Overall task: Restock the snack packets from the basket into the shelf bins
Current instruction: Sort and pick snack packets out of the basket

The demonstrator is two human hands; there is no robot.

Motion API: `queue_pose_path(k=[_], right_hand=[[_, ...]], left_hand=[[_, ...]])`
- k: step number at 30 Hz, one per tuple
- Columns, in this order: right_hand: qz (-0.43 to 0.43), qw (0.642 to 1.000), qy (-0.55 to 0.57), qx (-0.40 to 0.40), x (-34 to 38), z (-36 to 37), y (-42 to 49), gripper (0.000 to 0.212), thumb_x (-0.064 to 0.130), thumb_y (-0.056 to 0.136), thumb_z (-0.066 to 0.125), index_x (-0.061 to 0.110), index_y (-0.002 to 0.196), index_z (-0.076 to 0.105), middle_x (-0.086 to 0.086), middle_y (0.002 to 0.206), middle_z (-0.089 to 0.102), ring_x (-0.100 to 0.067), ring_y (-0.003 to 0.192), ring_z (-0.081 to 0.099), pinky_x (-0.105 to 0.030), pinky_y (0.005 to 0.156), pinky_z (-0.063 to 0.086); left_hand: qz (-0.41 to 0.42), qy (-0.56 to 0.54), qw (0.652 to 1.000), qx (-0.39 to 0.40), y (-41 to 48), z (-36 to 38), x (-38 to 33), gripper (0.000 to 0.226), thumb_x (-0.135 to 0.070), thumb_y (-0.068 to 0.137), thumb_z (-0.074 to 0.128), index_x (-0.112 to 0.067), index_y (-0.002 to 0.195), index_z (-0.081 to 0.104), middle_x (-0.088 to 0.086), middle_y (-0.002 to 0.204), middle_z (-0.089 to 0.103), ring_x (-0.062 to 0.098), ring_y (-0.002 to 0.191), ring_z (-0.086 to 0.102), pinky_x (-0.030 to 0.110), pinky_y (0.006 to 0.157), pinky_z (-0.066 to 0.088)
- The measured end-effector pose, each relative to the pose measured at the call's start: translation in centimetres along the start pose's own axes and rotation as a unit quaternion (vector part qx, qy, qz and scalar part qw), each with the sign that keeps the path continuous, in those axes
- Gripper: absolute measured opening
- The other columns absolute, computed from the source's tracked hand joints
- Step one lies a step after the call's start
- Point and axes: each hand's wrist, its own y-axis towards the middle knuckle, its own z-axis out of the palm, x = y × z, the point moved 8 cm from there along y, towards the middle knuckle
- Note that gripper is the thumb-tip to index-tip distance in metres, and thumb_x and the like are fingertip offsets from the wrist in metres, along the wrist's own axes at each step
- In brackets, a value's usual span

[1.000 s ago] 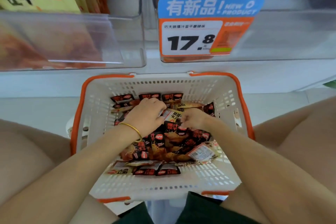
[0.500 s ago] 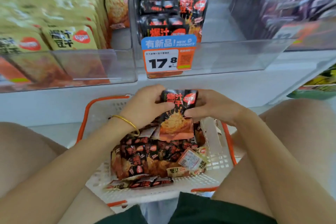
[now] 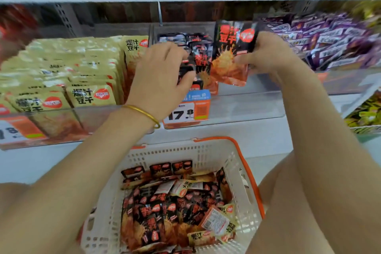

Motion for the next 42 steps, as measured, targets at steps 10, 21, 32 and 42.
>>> queue_pose_path(k=[10, 21, 32, 42], right_hand=[[0.152, 0.966, -0.186, 0.091, -7.1, 5.8, 5.8, 0.031, 0.004, 0.081, 0.072, 0.009, 0.108, 0.058, -0.014, 0.099, 0.064, -0.029, 0.078, 0.065, -0.046, 0.074, 0.058], [0.196, 0.973, -0.099, 0.069, -7.2, 6.7, 6.5, 0.024, -0.004, 0.079, 0.071, -0.007, 0.095, 0.053, -0.028, 0.094, 0.066, -0.036, 0.070, 0.067, -0.045, 0.072, 0.057], [-0.052, 0.997, -0.032, -0.040, 1.7, 1.4, -3.9, 0.038, 0.002, 0.077, 0.074, 0.013, 0.082, 0.038, -0.011, 0.065, 0.053, -0.024, 0.053, 0.064, -0.034, 0.049, 0.054], [0.128, 0.859, -0.334, 0.365, -21.0, 18.8, -10.2, 0.008, 0.006, 0.089, 0.051, 0.010, 0.082, 0.052, -0.011, 0.086, 0.060, -0.027, 0.081, 0.060, -0.036, 0.079, 0.053]], left_hand=[[-0.012, 0.061, 0.996, 0.063, -0.8, 3.8, 0.7, 0.060, -0.047, 0.088, 0.033, -0.001, 0.120, 0.057, 0.021, 0.127, 0.052, 0.041, 0.127, 0.042, 0.056, 0.109, 0.027], [-0.012, 0.054, 0.997, 0.054, -0.9, 3.7, 1.0, 0.061, -0.048, 0.089, 0.031, -0.002, 0.122, 0.055, 0.020, 0.128, 0.051, 0.038, 0.127, 0.041, 0.054, 0.111, 0.025], [0.132, -0.073, 0.985, -0.079, -5.4, -0.1, -4.3, 0.028, -0.014, 0.091, 0.048, 0.004, 0.108, 0.062, 0.019, 0.118, 0.058, 0.035, 0.115, 0.050, 0.035, 0.108, 0.031], [0.086, -0.067, 0.944, 0.311, -17.4, 15.7, 0.6, 0.035, -0.024, 0.088, 0.034, -0.010, 0.093, 0.065, 0.005, 0.098, 0.062, 0.025, 0.095, 0.056, 0.041, 0.078, 0.052]])
